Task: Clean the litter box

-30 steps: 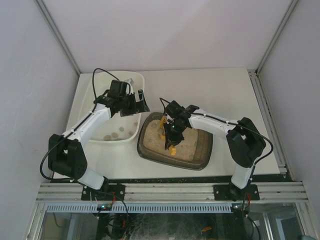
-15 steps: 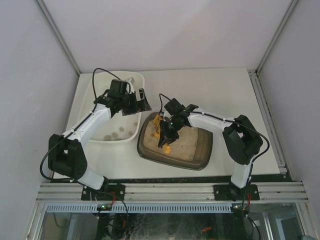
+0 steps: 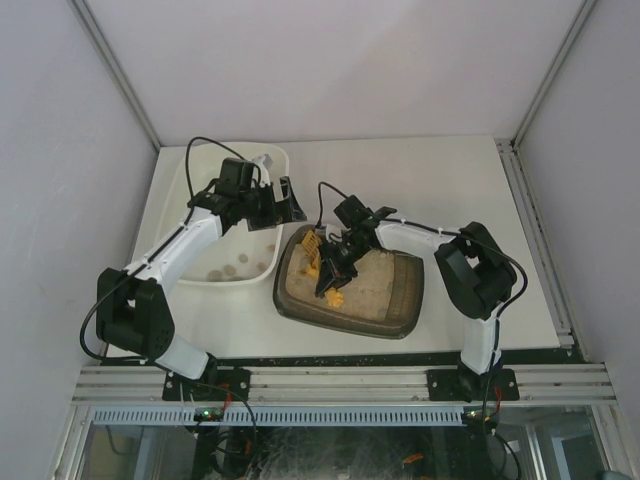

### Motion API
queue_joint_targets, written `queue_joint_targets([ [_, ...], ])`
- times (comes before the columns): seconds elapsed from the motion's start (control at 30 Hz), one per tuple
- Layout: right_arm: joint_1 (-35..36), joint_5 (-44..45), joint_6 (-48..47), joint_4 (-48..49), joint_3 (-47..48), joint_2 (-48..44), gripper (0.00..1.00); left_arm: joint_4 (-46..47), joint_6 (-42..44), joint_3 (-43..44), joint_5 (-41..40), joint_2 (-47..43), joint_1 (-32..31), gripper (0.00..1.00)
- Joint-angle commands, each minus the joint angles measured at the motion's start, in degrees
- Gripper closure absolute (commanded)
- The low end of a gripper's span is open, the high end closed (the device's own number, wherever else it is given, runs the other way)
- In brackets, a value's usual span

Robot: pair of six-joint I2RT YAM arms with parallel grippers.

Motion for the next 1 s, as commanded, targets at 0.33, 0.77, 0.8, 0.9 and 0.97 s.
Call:
queue_joint_targets([
  [0.33,-6.1,-14.7,-2.6,18.3,-10.6,-4.5,1.0,1.8,1.8,-1.8,5.8,-2.0,-0.7,0.0],
  [0.77,-6.4,-13.6,-0.7,23.7,-11.7,-1.2,1.0,1.5,2.4,-1.7,7.3,-1.6,-1.0,0.0],
  [0.8,-6.4,-13.6,-0.8,23.5,-11.7,-1.0,1.0,1.5,2.4,-1.6,7.4,-1.5,-1.1,0.0],
  [0.9,-6.3,-12.0,-0.1,23.6,-11.6,-0.5,1.0,1.5,2.4,-1.5,7.6,-1.3,-1.0,0.0],
  [0.97,-5.6,-9.7,-0.5,21.1,-9.7,0.2,1.0,1.6,2.4,-1.4,7.6,-1.0,-1.1,0.0],
])
